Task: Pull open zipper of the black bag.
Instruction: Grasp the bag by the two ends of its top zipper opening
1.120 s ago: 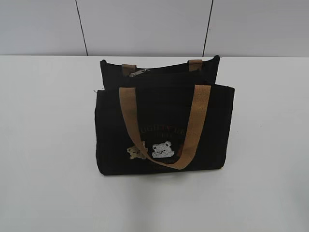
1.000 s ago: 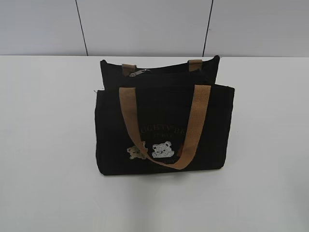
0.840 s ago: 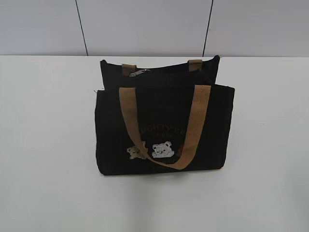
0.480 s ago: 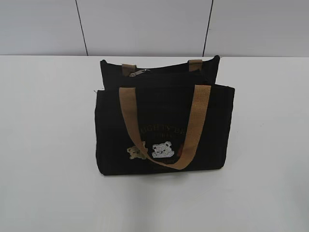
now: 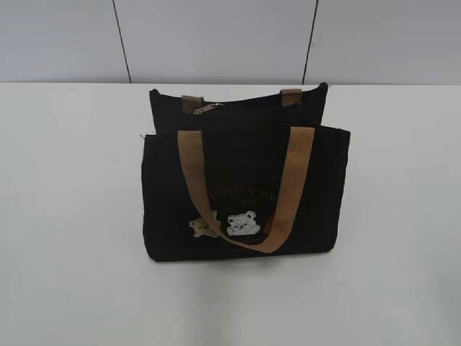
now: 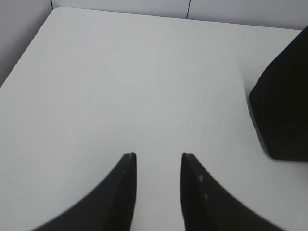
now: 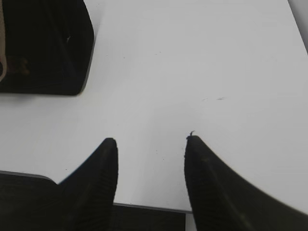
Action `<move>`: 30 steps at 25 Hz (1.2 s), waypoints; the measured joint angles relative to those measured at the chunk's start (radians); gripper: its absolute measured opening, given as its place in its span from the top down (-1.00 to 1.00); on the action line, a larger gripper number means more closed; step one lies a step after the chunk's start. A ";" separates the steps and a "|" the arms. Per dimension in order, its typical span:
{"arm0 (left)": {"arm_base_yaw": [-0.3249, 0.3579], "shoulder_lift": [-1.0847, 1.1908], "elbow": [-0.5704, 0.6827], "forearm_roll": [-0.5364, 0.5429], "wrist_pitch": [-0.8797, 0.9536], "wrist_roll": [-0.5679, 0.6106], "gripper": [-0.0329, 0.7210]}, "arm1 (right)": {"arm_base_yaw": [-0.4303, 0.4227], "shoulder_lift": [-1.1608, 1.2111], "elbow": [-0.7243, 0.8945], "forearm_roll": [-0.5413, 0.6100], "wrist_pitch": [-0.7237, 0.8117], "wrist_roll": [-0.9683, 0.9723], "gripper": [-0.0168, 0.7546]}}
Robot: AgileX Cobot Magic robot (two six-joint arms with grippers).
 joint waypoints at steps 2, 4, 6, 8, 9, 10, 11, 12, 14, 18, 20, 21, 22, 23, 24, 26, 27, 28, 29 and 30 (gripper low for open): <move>0.000 0.000 0.000 0.000 0.000 0.000 0.28 | 0.000 0.000 0.000 0.000 0.000 0.000 0.05; 0.000 0.000 0.000 0.000 0.000 0.000 0.28 | 0.000 0.000 0.000 0.000 0.000 0.000 0.05; 0.000 0.000 0.000 0.000 0.000 0.000 0.28 | 0.000 0.000 0.000 0.000 0.000 0.000 0.05; 0.000 0.000 0.000 0.000 0.000 0.000 0.28 | 0.000 0.000 0.000 0.000 0.000 0.000 0.05; 0.000 0.000 0.000 0.000 0.000 0.000 0.28 | 0.000 0.000 0.000 0.000 0.000 0.000 0.05; 0.000 0.000 0.000 0.000 0.000 0.000 0.28 | 0.000 0.000 0.000 0.000 0.000 0.000 0.05; 0.000 0.000 0.000 0.000 0.000 0.000 0.28 | 0.000 0.000 0.000 0.000 0.000 0.000 0.05; 0.000 0.000 0.000 -0.002 0.000 0.000 0.26 | 0.000 0.000 -0.001 0.000 -0.001 0.000 0.05; 0.000 0.000 0.000 -0.016 0.000 0.000 0.16 | 0.000 0.000 -0.003 0.000 -0.005 0.000 0.05; 0.000 0.000 0.000 -0.042 -0.001 0.000 -0.30 | 0.000 0.000 -0.006 0.001 -0.009 0.000 0.05; 0.000 0.000 -0.004 -0.043 -0.008 0.000 -0.49 | 0.000 0.016 -0.025 0.004 -0.018 -0.001 0.05; 0.000 0.000 -0.008 -0.044 -0.016 0.001 -0.53 | 0.000 0.035 -0.038 0.006 -0.026 -0.002 0.05; 0.000 0.000 -0.014 -0.044 -0.024 0.006 -0.54 | 0.000 0.063 -0.055 0.007 -0.032 -0.004 0.05; 0.000 0.006 -0.021 -0.044 -0.029 0.016 -0.54 | 0.000 0.096 -0.073 0.009 -0.039 -0.011 0.05; 0.000 0.019 -0.026 -0.044 -0.032 0.028 -0.54 | 0.000 0.125 -0.092 0.011 -0.047 -0.023 0.05; 0.000 0.058 -0.029 -0.046 -0.050 0.054 -0.51 | 0.000 0.202 -0.128 0.033 -0.057 -0.057 0.05; 0.000 0.084 -0.029 -0.050 -0.061 0.078 -0.48 | 0.000 0.242 -0.146 0.048 -0.061 -0.072 0.05; 0.000 0.112 -0.030 -0.057 -0.081 0.106 -0.46 | 0.000 0.276 -0.161 0.060 -0.064 -0.086 0.05; 0.000 0.137 -0.031 -0.066 -0.102 0.136 -0.45 | 0.000 0.310 -0.175 0.075 -0.066 -0.099 0.05; 0.000 0.171 -0.034 -0.079 -0.125 0.162 -0.43 | 0.000 0.356 -0.191 0.098 -0.069 -0.114 0.05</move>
